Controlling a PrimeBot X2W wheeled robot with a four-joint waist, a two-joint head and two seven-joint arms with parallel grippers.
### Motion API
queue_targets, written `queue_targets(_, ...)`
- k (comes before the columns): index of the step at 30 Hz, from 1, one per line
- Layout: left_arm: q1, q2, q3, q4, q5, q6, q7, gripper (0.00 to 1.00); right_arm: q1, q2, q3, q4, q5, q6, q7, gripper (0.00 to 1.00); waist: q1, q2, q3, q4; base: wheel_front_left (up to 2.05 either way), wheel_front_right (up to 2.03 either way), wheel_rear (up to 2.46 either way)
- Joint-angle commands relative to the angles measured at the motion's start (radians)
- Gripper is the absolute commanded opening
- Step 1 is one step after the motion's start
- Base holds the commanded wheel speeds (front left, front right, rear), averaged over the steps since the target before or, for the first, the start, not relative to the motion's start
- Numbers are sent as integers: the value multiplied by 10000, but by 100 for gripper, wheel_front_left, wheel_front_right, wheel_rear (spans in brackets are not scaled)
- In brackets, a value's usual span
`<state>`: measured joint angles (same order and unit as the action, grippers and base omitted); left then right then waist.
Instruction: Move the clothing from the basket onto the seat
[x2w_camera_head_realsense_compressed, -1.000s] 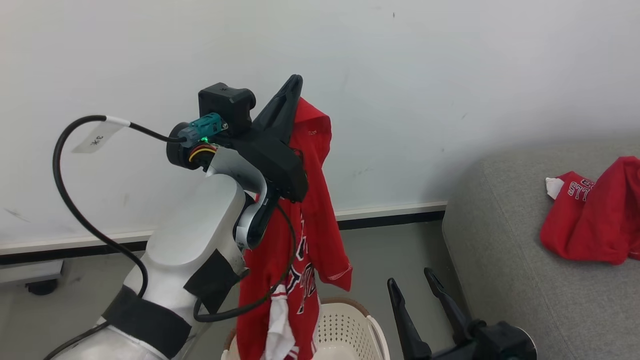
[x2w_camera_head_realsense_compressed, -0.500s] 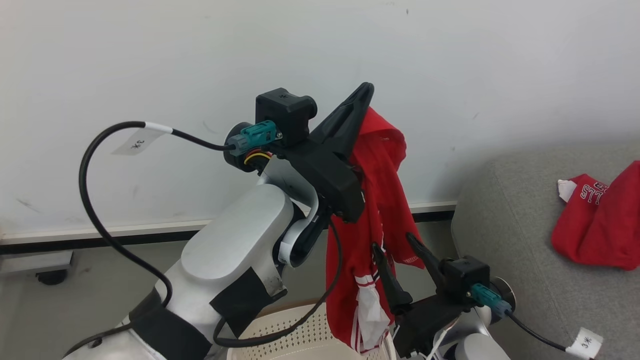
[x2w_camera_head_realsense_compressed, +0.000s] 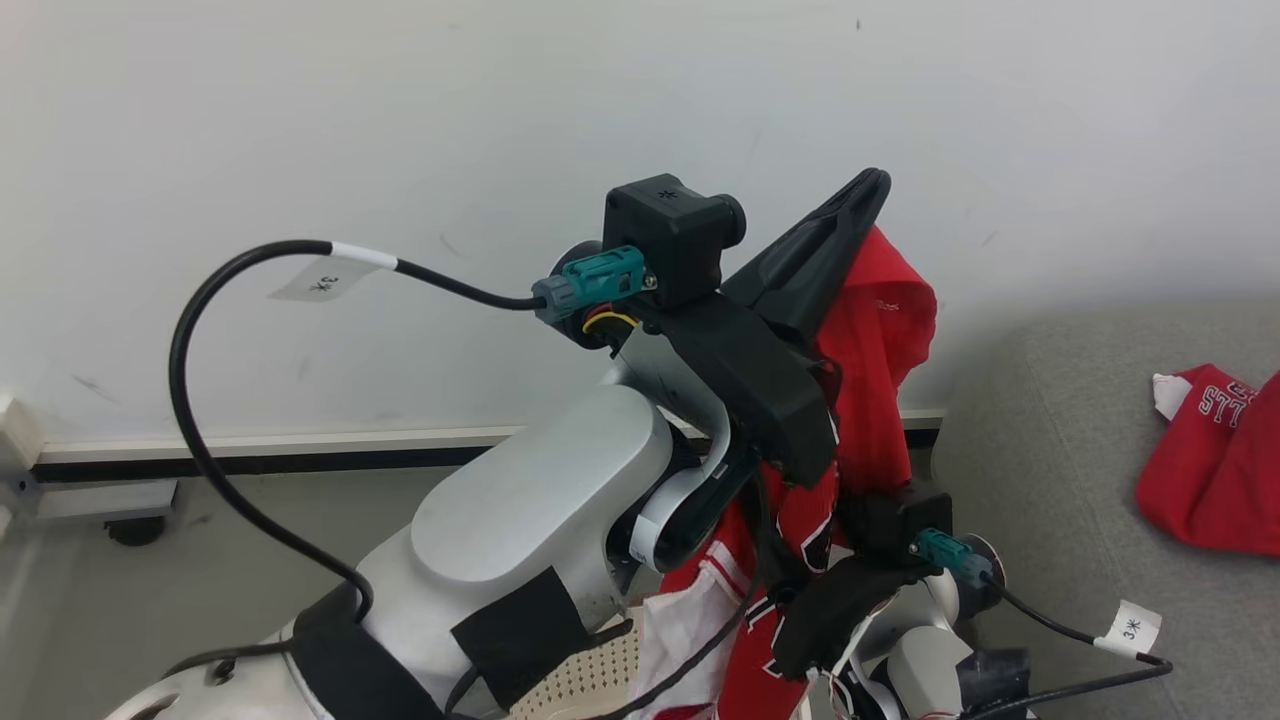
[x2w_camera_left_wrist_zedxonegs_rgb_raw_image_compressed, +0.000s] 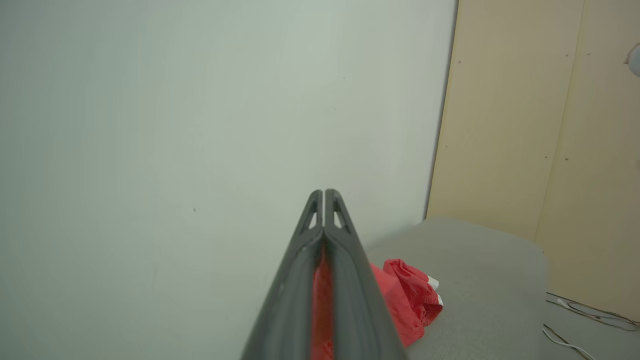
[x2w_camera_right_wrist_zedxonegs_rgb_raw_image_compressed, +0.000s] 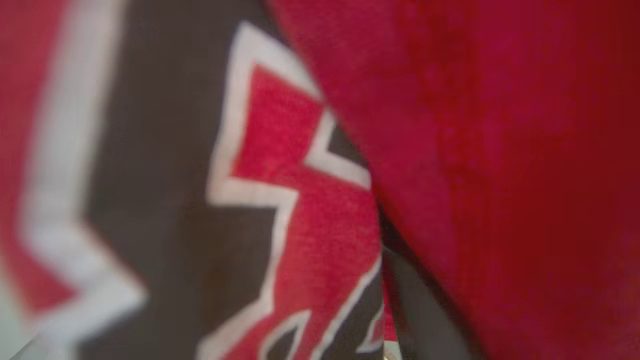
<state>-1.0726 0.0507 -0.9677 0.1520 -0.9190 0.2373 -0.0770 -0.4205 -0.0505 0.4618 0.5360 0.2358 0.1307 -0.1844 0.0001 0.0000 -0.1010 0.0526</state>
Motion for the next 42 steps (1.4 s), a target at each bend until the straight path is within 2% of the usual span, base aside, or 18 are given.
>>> queue_targets(1,-193,-4,-115,-129,-131,102,42,0,-158,7,134,239,194,1,-136,50,-1,0,-3,122,0,0,0)
queue_targets(2,-190,-4,-141,-98,-138,138,52,0,-210,1,181,311,267,1,-188,0,-1,0,-1,143,0,0,0)
queue_targets(6,-43,81,-66,276,-106,263,-102,0,-270,1,365,554,386,1,-304,0,-1,0,10,143,0,0,0)
queue_targets(7,21,127,-62,401,-86,264,-147,7,-298,1,396,578,409,1,-325,0,-1,0,13,123,0,0,0)
queue_targets(8,85,183,-61,543,-61,264,-189,32,-324,2,433,590,432,1,-363,0,-1,0,19,90,0,0,0)
queue_targets(9,167,214,-56,661,-60,253,-263,75,-344,2,468,609,454,1,-386,0,-1,0,25,58,0,0,0)
queue_targets(10,238,269,-68,814,-32,249,-313,91,-361,2,518,608,468,1,-398,0,-1,0,34,19,0,0,0)
queue_targets(11,289,322,-90,970,15,244,-369,100,-374,2,544,602,483,1,-419,0,-1,0,41,-18,0,0,0)
queue_targets(14,443,440,-98,1406,75,167,-633,100,-383,2,556,597,492,1,-484,0,-1,0,66,-125,0,0,0)
queue_targets(22,1236,950,-363,2518,455,-425,-1567,100,-146,2,358,446,342,1,-568,0,-1,0,103,-314,0,0,0)
queue_targets(29,2251,1343,-325,3031,757,-871,-1853,100,113,4,21,301,95,1,-509,0,-1,0,147,-381,0,0,0)
queue_targets(36,3657,1853,268,2691,1198,-1206,-1900,100,447,5,-307,-62,-124,1,-393,0,-1,0,174,-465,0,0,0)
queue_targets(42,4947,2132,1180,2037,1689,-1287,-1897,100,724,2,-627,-466,-364,1,-244,0,-1,0,232,-481,0,0,0)
